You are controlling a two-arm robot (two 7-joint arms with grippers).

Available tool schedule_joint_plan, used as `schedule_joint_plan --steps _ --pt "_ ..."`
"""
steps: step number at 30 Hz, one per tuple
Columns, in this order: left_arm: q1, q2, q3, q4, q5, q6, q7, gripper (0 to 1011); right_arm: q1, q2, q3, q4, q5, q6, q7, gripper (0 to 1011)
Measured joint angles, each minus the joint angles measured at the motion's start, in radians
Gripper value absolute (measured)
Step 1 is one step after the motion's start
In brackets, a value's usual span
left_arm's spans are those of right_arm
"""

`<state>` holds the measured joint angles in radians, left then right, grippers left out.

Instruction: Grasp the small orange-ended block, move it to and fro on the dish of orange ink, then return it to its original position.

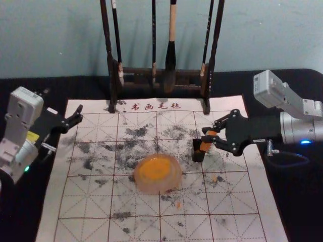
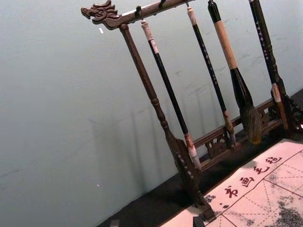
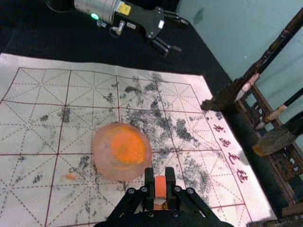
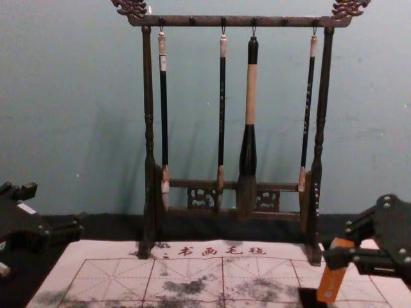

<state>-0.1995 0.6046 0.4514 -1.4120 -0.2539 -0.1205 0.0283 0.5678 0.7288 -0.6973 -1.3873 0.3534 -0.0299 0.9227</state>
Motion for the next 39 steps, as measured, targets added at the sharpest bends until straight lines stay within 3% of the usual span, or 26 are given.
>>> schedule_joint_plan --steps 39 --pt "0.0 0.0 0.0 0.0 0.0 0.0 0.0 1001 0.073 -0.091 -0.03 0.155 -0.031 -0.026 0.038 133"
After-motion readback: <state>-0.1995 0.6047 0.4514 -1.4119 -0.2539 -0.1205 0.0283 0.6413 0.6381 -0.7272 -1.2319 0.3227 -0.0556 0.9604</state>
